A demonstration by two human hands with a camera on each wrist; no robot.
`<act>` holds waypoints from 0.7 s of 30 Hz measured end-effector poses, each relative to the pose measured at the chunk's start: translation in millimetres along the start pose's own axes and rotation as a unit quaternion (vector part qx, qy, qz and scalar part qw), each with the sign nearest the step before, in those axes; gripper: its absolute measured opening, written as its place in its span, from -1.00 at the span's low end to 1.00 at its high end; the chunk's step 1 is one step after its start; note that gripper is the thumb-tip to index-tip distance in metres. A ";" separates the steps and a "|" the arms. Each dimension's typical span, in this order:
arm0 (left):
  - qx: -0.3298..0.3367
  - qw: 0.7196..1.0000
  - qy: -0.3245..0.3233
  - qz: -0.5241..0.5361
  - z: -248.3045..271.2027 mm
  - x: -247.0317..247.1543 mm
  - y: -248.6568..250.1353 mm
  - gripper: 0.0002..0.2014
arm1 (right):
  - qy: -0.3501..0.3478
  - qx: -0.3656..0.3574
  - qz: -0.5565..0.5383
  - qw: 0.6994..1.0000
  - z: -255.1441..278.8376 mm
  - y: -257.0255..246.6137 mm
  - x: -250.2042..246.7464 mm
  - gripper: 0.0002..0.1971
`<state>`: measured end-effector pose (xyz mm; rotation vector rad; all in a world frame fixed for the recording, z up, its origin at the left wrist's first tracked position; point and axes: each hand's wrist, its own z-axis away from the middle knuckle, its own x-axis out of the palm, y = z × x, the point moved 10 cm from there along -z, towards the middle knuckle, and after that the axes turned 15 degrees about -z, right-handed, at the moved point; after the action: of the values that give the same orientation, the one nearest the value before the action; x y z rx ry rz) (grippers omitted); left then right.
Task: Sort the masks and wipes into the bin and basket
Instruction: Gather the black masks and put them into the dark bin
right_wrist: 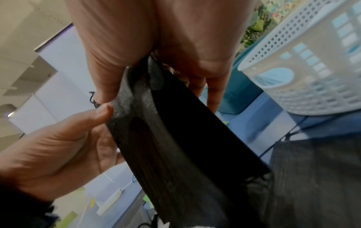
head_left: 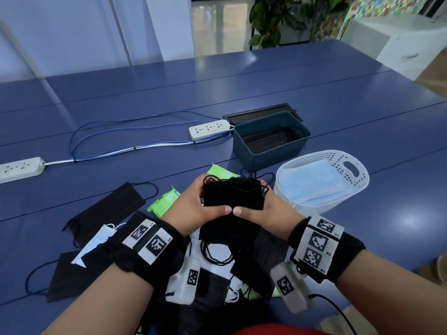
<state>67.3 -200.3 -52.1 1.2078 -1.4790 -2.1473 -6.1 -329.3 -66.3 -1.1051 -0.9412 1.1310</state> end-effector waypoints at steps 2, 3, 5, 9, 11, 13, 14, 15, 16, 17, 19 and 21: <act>0.003 0.999 -0.021 -0.030 -1.0 5.8 1.2 -0.52 | -0.003 0.010 -0.002 1.000 -0.1 3.4 2.7 -0.37; -0.001 0.998 -0.025 -0.051 -1.7 7.2 1.1 -0.58 | -0.007 0.011 -0.005 1.000 -0.1 2.8 4.8 -0.43; -0.018 0.998 -0.009 -0.051 -1.5 3.0 -0.4 -0.74 | -0.013 0.013 -0.020 1.000 -1.1 1.8 7.1 -0.52; -0.078 0.980 0.046 0.176 3.1 -14.1 -7.5 -0.74 | -0.013 0.027 -0.035 0.999 -4.2 8.6 -1.3 -0.44; -0.092 0.945 0.053 0.311 4.3 -17.9 -6.6 -0.69 | -0.026 0.051 -0.022 0.998 -2.9 19.1 -3.9 -0.41; -0.102 0.917 0.053 0.381 4.4 -20.3 -5.0 -0.58 | -0.038 0.073 -0.045 0.996 0.8 27.1 -2.5 -0.35; -0.106 0.906 0.054 0.407 4.6 -21.0 -4.9 -0.57 | -0.039 0.081 -0.059 0.994 1.4 31.8 -1.9 -0.29; -0.112 0.895 0.056 0.428 5.2 -20.6 -5.5 -0.60 | -0.031 0.085 -0.066 0.994 1.8 34.2 -2.9 -0.24; -0.122 0.885 0.058 0.445 5.4 -18.7 -7.2 -0.65 | -0.022 0.087 -0.068 0.994 1.9 35.1 -4.4 -0.23; -0.136 0.878 0.066 0.455 5.9 -16.8 -11.2 -0.69 | -0.016 0.082 -0.074 0.994 1.1 35.1 -5.2 -0.29; -0.169 0.862 0.088 0.470 6.4 -13.1 -23.7 -0.73 | -0.012 0.065 -0.115 0.991 0.0 30.5 -4.4 -0.59; -0.199 0.846 0.111 0.482 7.3 -11.4 -37.4 -0.75 | 0.005 0.041 -0.186 0.982 -0.3 23.0 -5.7 -0.78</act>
<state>77.4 -172.0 -78.1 0.3737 -1.0846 -1.4248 -11.6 -333.4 -89.0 -0.8247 -1.0341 0.8477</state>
